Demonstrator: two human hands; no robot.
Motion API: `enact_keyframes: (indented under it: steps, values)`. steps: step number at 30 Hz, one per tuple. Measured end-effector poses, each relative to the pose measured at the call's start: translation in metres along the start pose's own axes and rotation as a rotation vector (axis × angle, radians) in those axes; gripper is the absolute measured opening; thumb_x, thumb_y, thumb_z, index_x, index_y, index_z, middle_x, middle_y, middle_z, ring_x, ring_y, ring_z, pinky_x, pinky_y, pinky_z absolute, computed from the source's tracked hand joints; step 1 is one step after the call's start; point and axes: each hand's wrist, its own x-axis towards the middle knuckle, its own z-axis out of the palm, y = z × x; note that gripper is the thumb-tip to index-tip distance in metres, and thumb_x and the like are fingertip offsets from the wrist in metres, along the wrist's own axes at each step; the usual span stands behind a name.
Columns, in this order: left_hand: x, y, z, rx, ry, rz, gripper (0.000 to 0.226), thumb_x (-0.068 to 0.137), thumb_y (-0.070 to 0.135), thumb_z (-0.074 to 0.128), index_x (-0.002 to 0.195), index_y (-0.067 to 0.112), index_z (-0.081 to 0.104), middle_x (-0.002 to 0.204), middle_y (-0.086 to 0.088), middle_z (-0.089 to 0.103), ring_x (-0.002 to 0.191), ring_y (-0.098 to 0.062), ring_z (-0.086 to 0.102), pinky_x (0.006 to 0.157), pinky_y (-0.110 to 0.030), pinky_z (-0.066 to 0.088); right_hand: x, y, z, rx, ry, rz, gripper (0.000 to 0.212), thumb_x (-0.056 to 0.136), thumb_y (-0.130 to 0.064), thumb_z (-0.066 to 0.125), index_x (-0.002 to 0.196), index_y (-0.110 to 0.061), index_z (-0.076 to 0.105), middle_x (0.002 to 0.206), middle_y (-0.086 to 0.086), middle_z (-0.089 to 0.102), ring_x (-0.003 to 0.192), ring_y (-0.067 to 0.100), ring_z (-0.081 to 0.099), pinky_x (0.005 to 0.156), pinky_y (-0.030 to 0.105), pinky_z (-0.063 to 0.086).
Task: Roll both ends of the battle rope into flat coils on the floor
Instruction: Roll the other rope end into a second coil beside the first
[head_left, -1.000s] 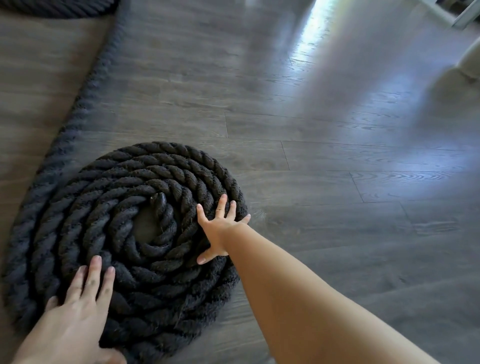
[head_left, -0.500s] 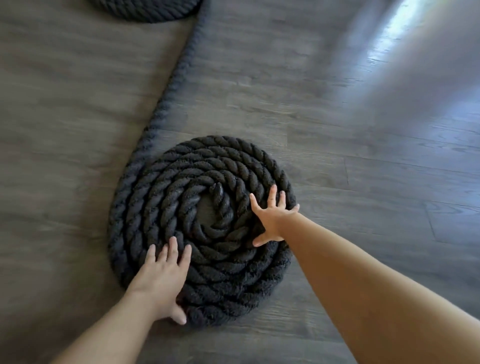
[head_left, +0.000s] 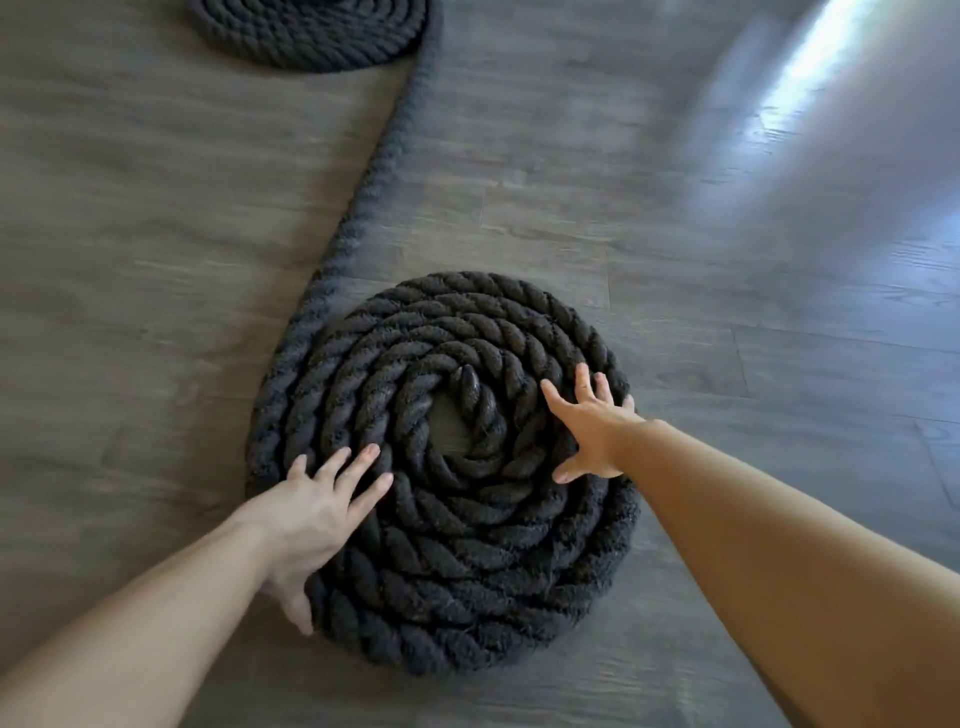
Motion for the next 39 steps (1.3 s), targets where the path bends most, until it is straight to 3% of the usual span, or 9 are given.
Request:
enact_keyframes:
  steps: [7, 9, 11, 14, 19, 23, 27, 30, 39]
  values:
    - [0.003, 0.009, -0.023, -0.103, -0.007, -0.038, 0.163, 0.055, 0.077, 0.080, 0.146, 0.005, -0.034, 0.152, -0.028, -0.039, 0.150, -0.050, -0.008, 0.110, -0.069, 0.031, -0.016, -0.023, 0.019, 0.340, 0.133, 0.334, 0.095, 0.098, -0.038, 0.057, 0.157, -0.020, -0.015, 0.159, 0.020, -0.029, 0.148, 0.044, -0.019, 0.117, 0.064, 0.008]
    - [0.009, 0.010, -0.026, -0.134, -0.016, -0.058, 0.164, 0.054, 0.075, 0.083, 0.148, 0.006, -0.032, 0.152, -0.027, -0.038, 0.150, -0.051, -0.007, 0.109, -0.070, 0.032, -0.022, -0.042, 0.032, 0.521, 0.133, 0.479, 0.094, 0.098, -0.053, 0.050, 0.157, -0.018, -0.014, 0.160, 0.019, -0.027, 0.148, 0.043, -0.018, 0.116, 0.065, 0.009]
    - [0.013, 0.010, -0.030, -0.147, -0.027, -0.079, 0.166, 0.052, 0.075, 0.084, 0.150, 0.005, -0.030, 0.153, -0.028, -0.037, 0.150, -0.051, -0.005, 0.108, -0.070, 0.033, -0.026, -0.064, 0.046, 0.637, 0.085, 0.540, 0.118, 0.082, -0.077, 0.053, 0.156, -0.016, -0.017, 0.160, 0.017, -0.026, 0.147, 0.041, -0.020, 0.112, 0.070, 0.010]
    - [0.018, 0.014, -0.034, -0.131, -0.032, -0.111, 0.167, 0.050, 0.076, 0.083, 0.151, 0.005, -0.028, 0.155, -0.029, -0.033, 0.150, -0.051, -0.003, 0.110, -0.069, 0.032, -0.025, -0.077, 0.056, 0.610, 0.047, 0.537, 0.143, 0.065, -0.085, 0.063, 0.153, -0.015, -0.024, 0.159, 0.018, -0.030, 0.145, 0.042, -0.025, 0.106, 0.076, 0.013]
    - [0.016, 0.017, -0.042, -0.076, 0.031, -0.173, 0.161, 0.055, 0.078, 0.079, 0.152, 0.007, -0.028, 0.160, -0.027, -0.026, 0.151, -0.047, -0.002, 0.122, -0.060, 0.006, -0.013, -0.066, 0.041, 0.571, 0.034, 0.509, 0.145, 0.062, -0.085, 0.065, 0.154, -0.015, -0.024, 0.158, 0.019, -0.030, 0.145, 0.044, -0.025, 0.104, 0.078, 0.015]
    - [0.014, -0.004, -0.055, -0.004, 0.130, -0.121, 0.146, 0.068, 0.071, 0.076, 0.155, 0.006, -0.021, 0.167, -0.021, -0.007, 0.154, -0.037, 0.008, 0.122, -0.057, 0.003, -0.010, -0.061, 0.036, 0.547, 0.026, 0.483, 0.145, 0.063, -0.085, 0.064, 0.153, -0.015, -0.024, 0.157, 0.020, -0.031, 0.144, 0.045, -0.026, 0.103, 0.080, 0.014]
    - [0.016, -0.043, -0.061, 0.156, 0.116, -0.149, 0.157, 0.061, 0.068, 0.083, 0.151, 0.009, -0.032, 0.158, -0.018, -0.036, 0.150, -0.037, -0.024, 0.119, -0.065, -0.002, -0.001, -0.056, 0.029, 0.522, 0.024, 0.471, 0.143, 0.064, -0.086, 0.062, 0.153, -0.014, -0.026, 0.157, 0.022, -0.032, 0.144, 0.046, -0.027, 0.104, 0.080, 0.013]
    - [0.027, -0.068, -0.054, 0.190, 0.032, -0.212, 0.169, 0.052, 0.069, 0.087, 0.140, 0.012, -0.046, 0.147, -0.021, -0.050, 0.145, -0.042, -0.033, 0.116, -0.069, -0.005, 0.006, -0.050, 0.023, 0.501, 0.020, 0.456, 0.142, 0.065, -0.086, 0.061, 0.153, -0.015, -0.025, 0.157, 0.021, -0.032, 0.144, 0.046, -0.026, 0.104, 0.080, 0.013]
    - [0.057, -0.098, -0.048, 0.082, 0.035, -0.087, 0.168, 0.049, 0.085, 0.074, 0.141, 0.003, -0.039, 0.156, -0.026, -0.034, 0.149, -0.043, -0.022, 0.123, -0.056, 0.002, 0.037, -0.022, -0.003, 0.379, 0.056, 0.390, 0.139, 0.067, -0.084, 0.062, 0.153, -0.017, -0.024, 0.159, 0.018, -0.030, 0.145, 0.044, -0.025, 0.106, 0.078, 0.012]
